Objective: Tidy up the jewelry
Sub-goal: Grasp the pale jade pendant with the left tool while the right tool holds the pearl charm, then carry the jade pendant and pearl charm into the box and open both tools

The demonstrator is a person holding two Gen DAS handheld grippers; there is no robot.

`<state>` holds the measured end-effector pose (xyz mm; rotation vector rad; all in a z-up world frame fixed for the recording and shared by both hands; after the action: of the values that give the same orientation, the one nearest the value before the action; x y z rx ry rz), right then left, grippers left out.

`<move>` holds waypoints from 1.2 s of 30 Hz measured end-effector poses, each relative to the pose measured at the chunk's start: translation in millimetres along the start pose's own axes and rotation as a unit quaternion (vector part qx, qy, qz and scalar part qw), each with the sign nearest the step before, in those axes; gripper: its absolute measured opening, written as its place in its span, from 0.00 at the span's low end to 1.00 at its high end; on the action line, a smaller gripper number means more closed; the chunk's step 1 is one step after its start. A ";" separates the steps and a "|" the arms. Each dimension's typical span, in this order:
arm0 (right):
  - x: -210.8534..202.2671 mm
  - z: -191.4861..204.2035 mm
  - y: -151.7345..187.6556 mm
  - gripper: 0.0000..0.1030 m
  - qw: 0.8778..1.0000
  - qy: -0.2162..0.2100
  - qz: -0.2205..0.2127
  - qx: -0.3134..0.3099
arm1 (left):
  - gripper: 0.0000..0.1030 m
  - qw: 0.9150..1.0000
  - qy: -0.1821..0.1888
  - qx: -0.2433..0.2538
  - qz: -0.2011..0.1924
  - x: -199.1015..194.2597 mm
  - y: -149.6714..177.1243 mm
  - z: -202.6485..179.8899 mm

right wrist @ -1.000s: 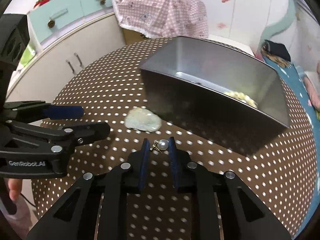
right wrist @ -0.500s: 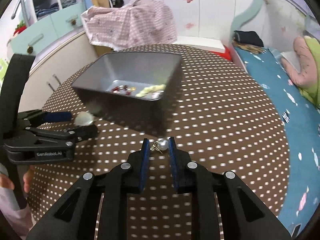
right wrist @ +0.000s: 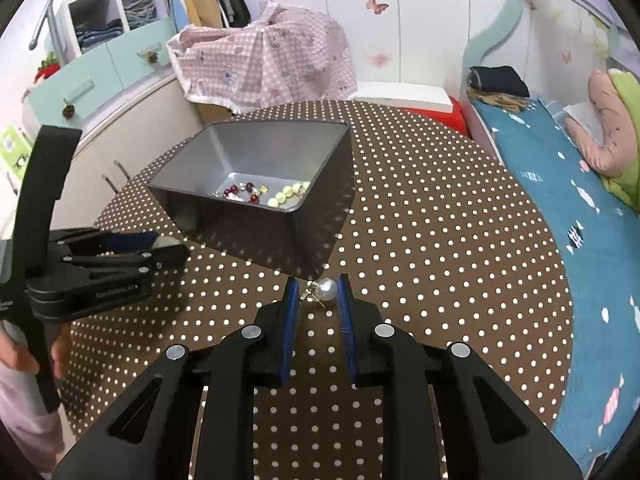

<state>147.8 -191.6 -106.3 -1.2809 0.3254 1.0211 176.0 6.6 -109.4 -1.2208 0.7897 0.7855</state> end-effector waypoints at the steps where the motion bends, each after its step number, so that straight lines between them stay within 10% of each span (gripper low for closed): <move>1: -2.5 0.5 -0.2 0.20 1.000 0.000 -0.002 -0.001 | 0.41 1.000 0.002 -0.001 0.001 -1.4 1.8 0.2; 36: -19.3 49.9 -80.4 0.21 0.996 -0.023 -0.066 -0.048 | 0.41 0.994 0.024 -0.005 -0.106 -86.2 -59.6 -7.4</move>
<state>183.3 -150.9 -26.2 -1.3448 0.1558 0.9601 182.4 -18.5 -7.6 -1.3121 0.6817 0.5885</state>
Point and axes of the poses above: each gripper's, at about its wrist camera, not at the fingertips, and x roughly the way its jaws point, z to its left, y to its underside, the point moved 2 cm from there along x, roughly the way its jaws point, and after that the axes turned 12 degrees about -y, right-handed, at the moved point
